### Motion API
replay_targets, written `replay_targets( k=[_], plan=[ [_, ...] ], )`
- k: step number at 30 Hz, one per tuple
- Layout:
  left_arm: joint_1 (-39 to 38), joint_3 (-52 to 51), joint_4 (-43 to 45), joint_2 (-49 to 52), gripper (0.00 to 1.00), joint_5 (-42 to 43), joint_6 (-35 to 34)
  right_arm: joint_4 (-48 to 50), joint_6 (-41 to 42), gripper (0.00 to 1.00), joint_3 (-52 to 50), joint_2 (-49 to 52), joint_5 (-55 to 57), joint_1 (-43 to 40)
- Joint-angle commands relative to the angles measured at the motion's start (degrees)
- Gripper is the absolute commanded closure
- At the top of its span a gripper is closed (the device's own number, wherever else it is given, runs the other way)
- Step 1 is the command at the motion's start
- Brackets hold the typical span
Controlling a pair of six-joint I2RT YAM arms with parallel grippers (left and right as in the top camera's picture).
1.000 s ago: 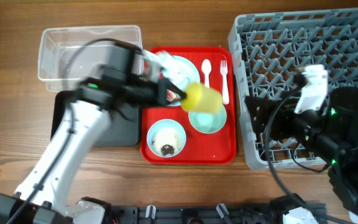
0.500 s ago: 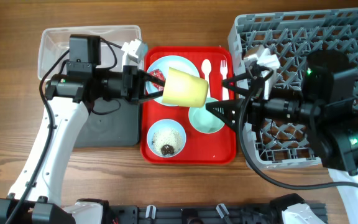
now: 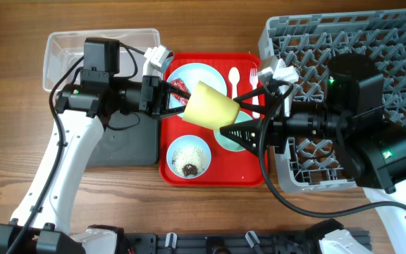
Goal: Sort waste into correct bins and load items into the dishwasher rack
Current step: 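Lift the yellow cup with left gripper and pass to right gripper, then carry the yellow cup with right gripper and place it in the rack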
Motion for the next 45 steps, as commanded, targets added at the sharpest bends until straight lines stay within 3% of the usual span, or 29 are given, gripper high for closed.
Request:
replay_targets(
  k=[1, 4, 14, 18, 23, 26, 27, 30, 33, 39, 42, 45],
  plan=[
    [-0.1, 0.5, 0.2, 0.3, 0.96, 1.0, -0.7, -0.3, 0.8, 0.17, 0.9, 0.1, 5.9, 0.4],
    [0.0, 0.5, 0.2, 0.3, 0.96, 1.0, -1.0, -2.2, 0.5, 0.17, 0.9, 0.3, 9.7, 0.4],
    [-0.3, 0.5, 2.4, 0.3, 0.96, 1.0, -0.9, -0.4, 1.9, 0.17, 0.9, 2.9, 2.5, 0.5],
    [-0.3, 0.5, 3.0, 0.3, 0.96, 1.0, -0.9, 1.4, 1.8, 0.26, 0.9, 4.1, -3.5, 0.5],
    [-0.3, 0.5, 3.9, 0.3, 0.96, 1.0, -0.9, 1.3, 1.8, 0.33, 0.9, 4.1, -3.9, 0.5],
    [-0.3, 0.5, 3.9, 0.3, 0.95, 1.0, -0.9, 1.0, 1.7, 0.43, 0.9, 4.1, -3.9, 0.5],
    [-0.3, 0.5, 3.9, 0.3, 0.88, 1.0, -0.9, 0.9, 1.7, 0.46, 0.9, 4.0, -3.7, 0.4],
    [-0.3, 0.5, 3.9, 0.3, 0.51, 1.0, -0.9, 0.2, 1.2, 0.47, 0.9, 2.5, 1.7, 0.4],
    [-0.3, 0.5, 3.9, 0.3, 0.28, -0.1, -0.9, -1.4, 1.2, 0.47, 0.9, -0.8, 9.7, 0.4],
    [-0.3, 0.5, 3.9, 0.3, 0.10, -6.6, -0.9, -8.7, 9.8, 0.50, 0.9, -9.9, 30.5, -1.8],
    [-0.3, 0.5, 3.9, 0.3, 0.08, -8.0, -0.9, -16.4, 18.3, 0.49, 0.9, -13.5, 46.6, -3.4],
    [-0.3, 0.5, 3.9, 0.3, 0.07, -8.4, -0.9, -22.9, 23.3, 0.49, 0.9, -15.1, 55.6, -3.8]
  ],
)
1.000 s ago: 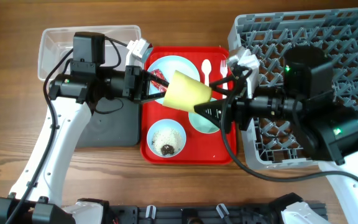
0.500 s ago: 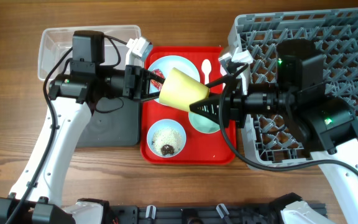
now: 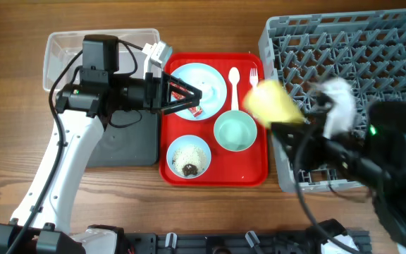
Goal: Sort waste into correct bins and load items into the dishwasher rack
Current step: 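Carry the yellow cup with right gripper and place it in the rack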
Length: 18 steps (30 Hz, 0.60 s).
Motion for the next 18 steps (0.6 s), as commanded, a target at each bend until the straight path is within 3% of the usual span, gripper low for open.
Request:
replay_targets(
  k=[1, 7, 18],
  plan=[
    [-0.2, 0.5, 0.1, 0.3, 0.06, -2.3, 0.3, -6.0, 10.9, 0.49, 0.6, -1.3, 20.1, -0.6],
    [-0.2, 0.5, 0.1, 0.3, 0.05, -3.0, 0.3, -15.6, 18.6, 0.49, 0.5, 2.0, 25.8, -0.6],
    [-0.2, 0.5, 0.0, 0.3, 0.05, -3.1, 0.3, -16.8, 19.6, 0.49, 0.5, 15.4, 25.7, -2.5]
  ],
)
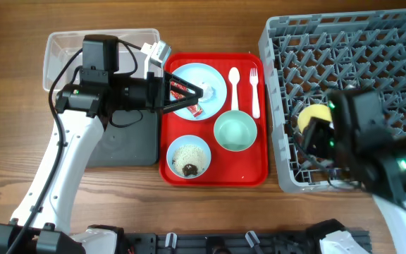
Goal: Sort waste into correct bins and load items into the dishwasher rack
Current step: 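Carry the yellow cup with right gripper and place it in the rack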
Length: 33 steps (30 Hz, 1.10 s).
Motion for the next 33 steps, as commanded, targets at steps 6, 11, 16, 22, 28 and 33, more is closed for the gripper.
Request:
replay_targets(
  k=[6, 11, 16, 22, 28, 33],
  plan=[
    [-0.2, 0.5, 0.0, 0.3, 0.05, -0.1, 0.3, 1.5, -5.0, 0.48, 0.5, 7.6, -5.5, -8.9],
    [-0.2, 0.5, 0.1, 0.3, 0.05, -0.2, 0.3, 1.6, -13.0, 0.48, 0.5, 10.7, -12.0, -14.0],
    [-0.2, 0.5, 0.0, 0.3, 0.05, -0.2, 0.3, -3.0, -16.3, 0.48, 0.5, 15.1, -13.4, -15.4],
    [-0.2, 0.5, 0.0, 0.3, 0.05, -0.2, 0.3, -4.6, -18.5, 0.48, -0.3, 20.3, -15.3, -15.4],
    [-0.2, 0.5, 0.0, 0.3, 0.04, -0.2, 0.3, -3.7, -18.4, 0.37, -2.5, 22.4, -15.3, -15.4],
    [-0.2, 0.5, 0.0, 0.3, 0.03, -0.2, 0.3, -0.5, -16.5, 0.28, -2.5, 22.4, -13.8, -16.0]
  ],
)
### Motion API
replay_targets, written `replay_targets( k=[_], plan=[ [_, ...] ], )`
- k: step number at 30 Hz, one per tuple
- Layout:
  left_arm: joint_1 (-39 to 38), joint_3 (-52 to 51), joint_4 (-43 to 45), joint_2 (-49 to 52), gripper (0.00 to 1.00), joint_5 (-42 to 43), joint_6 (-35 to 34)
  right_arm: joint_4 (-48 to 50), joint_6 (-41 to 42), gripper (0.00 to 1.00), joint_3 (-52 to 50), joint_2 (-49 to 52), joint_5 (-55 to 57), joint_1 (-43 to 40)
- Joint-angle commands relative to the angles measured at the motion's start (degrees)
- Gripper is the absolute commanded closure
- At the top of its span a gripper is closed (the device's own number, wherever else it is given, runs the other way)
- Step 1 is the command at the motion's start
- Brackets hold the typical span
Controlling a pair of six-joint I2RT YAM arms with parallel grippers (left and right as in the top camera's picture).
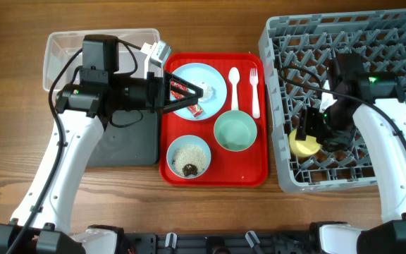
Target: Sort waste into correct bins and load items into the dishwasher rack
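My right gripper (309, 135) reaches down into the grey dishwasher rack (372, 35), shut on a yellow cup (302, 147) that sits low in the rack's front left corner. My left gripper (198, 99) hovers open over a light blue plate (213, 81) on the red tray (249, 173), its fingers spread either side of a red wrapper (182, 87). A white spoon (235, 85) and a white fork (254, 88) lie beside the plate. In front of them stand a teal bowl (235, 132) and a blue bowl (189, 156) holding food scraps.
A clear plastic bin (62, 53) stands at the back left, behind my left arm. A dark grey bin (122, 144) sits just left of the tray. The rack fills the right side of the wooden table.
My right gripper has turned and dropped lower in the rack, and the yellow cup has gone from the rack's middle left to its front left corner. The left gripper has stayed over the plate.
The yellow cup was held above the tray, with both grippers at it. Then my right gripper had it at the rack's left edge while the left one was back over the plate. After that the cup was inside the rack, and now it sits lower at the front left.
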Motion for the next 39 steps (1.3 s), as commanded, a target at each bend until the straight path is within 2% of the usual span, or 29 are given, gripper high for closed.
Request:
replay_targets(
  k=[1, 4, 9, 12, 17, 19, 24, 26, 32, 39],
  plan=[
    [-0.2, 0.5, 0.0, 0.3, 0.03, -0.1, 0.3, 1.7, 0.7, 0.27, -0.2, 0.5, 0.5, -0.7],
    [-0.2, 0.5, 0.0, 0.3, 0.03, -0.1, 0.3, 2.1, 0.7, 0.25, -0.2, 0.5, 0.5, -0.7],
    [-0.2, 0.5, 0.0, 0.3, 0.01, -0.1, 0.3, 3.1, -1.0, 0.30, 2.0, -2.6, 0.3, -0.7],
    [-0.2, 0.5, 0.1, 0.3, 0.01, -0.2, 0.3, 5.1, -2.1, 0.29, 4.9, -7.8, -0.6, -0.7],
    [-0.2, 0.5, 0.0, 0.3, 0.09, -2.7, 1.0, 10.3, -5.0, 0.28, 10.4, -20.7, -0.5, -0.7],
    [-0.2, 0.5, 0.0, 0.3, 0.13, -6.7, 1.0, 13.0, -7.4, 0.25, 11.6, -27.1, -0.5, -0.7],
    [-1.6, 0.5, -1.2, 0.3, 0.13, -16.4, 0.9, 15.1, -9.1, 0.18, 11.5, -39.6, 0.5, -0.7],
    [-3.0, 0.5, -1.7, 0.3, 0.14, -20.0, 0.9, 15.0, -9.1, 0.00, 11.5, -43.3, 1.2, -0.7],
    [-7.6, 0.5, -3.0, -0.5, 0.17, -33.2, 0.7, 14.9, -8.9, 0.00, 11.5, -48.4, 1.2, -0.7],
    [-10.3, 0.5, -7.7, -4.3, 0.18, -60.3, 0.3, 14.2, -8.9, 0.00, 11.4, -48.3, 1.2, -0.7]
  ],
)
